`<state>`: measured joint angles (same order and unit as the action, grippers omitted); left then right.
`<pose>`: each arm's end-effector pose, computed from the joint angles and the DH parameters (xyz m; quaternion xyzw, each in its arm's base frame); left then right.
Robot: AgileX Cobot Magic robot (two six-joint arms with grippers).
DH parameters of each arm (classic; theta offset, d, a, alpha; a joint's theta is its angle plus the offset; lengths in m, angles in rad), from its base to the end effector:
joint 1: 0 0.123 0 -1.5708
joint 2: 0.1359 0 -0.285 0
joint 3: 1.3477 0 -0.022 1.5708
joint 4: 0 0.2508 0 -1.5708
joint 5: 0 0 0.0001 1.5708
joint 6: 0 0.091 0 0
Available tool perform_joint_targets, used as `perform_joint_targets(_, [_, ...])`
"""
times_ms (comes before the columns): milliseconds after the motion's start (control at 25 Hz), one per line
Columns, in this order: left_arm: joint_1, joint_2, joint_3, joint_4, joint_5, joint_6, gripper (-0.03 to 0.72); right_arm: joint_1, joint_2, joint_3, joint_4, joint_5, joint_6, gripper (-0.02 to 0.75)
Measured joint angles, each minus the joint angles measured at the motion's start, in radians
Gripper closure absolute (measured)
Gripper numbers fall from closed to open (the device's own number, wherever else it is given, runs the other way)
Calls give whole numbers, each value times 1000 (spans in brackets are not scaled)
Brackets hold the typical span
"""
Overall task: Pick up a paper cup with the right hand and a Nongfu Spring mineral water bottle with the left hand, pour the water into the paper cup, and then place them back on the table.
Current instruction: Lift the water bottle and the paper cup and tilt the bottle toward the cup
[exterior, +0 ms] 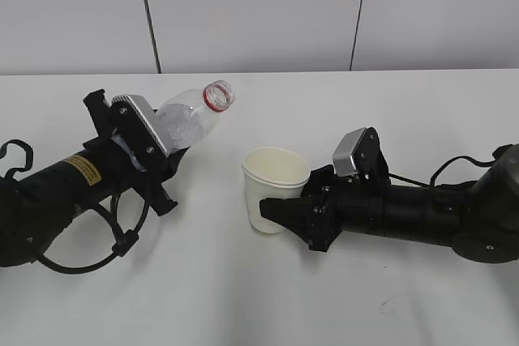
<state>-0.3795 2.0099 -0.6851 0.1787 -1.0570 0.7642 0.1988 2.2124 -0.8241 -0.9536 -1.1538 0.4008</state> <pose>0.3163 -0.1413 0.1155 0.4841 0.5981 0.0909 0.6322 0.3240 0.1345 0.0674 -0.3449 0.7112 0.3590 0.4964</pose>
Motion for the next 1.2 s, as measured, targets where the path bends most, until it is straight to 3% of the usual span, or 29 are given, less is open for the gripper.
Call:
perform_joint_targets(640, [-13, -29, 0, -92, -1, 261, 338, 0, -42, 0, -85, 0, 70, 276])
perform_joint_targets(1200, [-14, -29, 0, -123, -30, 389, 341, 0, -72, -20, -150, 39, 94, 276])
